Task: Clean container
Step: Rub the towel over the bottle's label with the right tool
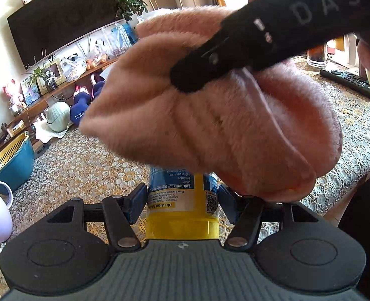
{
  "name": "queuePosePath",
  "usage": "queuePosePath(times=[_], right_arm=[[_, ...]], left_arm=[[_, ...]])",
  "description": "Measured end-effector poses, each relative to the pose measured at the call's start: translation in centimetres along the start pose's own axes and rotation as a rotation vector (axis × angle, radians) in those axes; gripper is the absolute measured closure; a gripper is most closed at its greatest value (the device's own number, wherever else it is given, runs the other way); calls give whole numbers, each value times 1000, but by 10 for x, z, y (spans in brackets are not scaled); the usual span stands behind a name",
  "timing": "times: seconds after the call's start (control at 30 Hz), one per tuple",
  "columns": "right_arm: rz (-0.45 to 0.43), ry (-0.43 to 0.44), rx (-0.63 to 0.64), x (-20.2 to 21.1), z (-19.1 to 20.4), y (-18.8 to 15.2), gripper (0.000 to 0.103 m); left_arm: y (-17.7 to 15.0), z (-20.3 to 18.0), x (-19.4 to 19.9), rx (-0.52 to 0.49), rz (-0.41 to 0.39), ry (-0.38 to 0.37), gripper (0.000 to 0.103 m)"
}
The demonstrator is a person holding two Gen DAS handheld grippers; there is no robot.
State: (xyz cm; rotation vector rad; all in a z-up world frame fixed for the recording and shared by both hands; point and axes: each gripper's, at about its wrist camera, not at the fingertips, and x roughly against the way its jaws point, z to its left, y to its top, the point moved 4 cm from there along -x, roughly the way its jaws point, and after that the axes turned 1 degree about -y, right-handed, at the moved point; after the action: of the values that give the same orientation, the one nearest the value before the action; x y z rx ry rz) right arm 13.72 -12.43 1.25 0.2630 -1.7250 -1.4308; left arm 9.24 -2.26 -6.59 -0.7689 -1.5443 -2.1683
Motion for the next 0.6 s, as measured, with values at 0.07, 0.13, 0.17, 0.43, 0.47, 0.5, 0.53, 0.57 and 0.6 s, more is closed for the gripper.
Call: queuePosePath(times=[0.07,0.13,0.17,0.43,0.47,0.5,0.53,0.57,0.6], right_arm=[[20,14,41,-10,11,-3,59],[47,19,72,-23,17,-9,59],[60,15,81,-29,17,-11,59],[103,-44,33,-53,-9,-24,59],[108,-55,32,-55,-12,-25,59],[112,-64,31,-56,-14,-26,59],[115,-69,28,-57,-16,-27,59],[117,-72,22,-57,-17,-28,59],[120,-74,14,-58,-18,-30,59]], left_arm=[[0,-1,-1,-3,-5,2,41],[-1,-1,-2,-4,-10,-2,41],[-2,0,-2,-1,-10,-6,41],[-7,4,0,36,-31,-16,41],[-8,2,2,38,-38,-7,37],[-9,2,4,38,-40,-2,35],[-11,2,5,39,-41,4,31],[-13,2,6,43,-42,10,29],[-16,2,7,47,-40,10,29]])
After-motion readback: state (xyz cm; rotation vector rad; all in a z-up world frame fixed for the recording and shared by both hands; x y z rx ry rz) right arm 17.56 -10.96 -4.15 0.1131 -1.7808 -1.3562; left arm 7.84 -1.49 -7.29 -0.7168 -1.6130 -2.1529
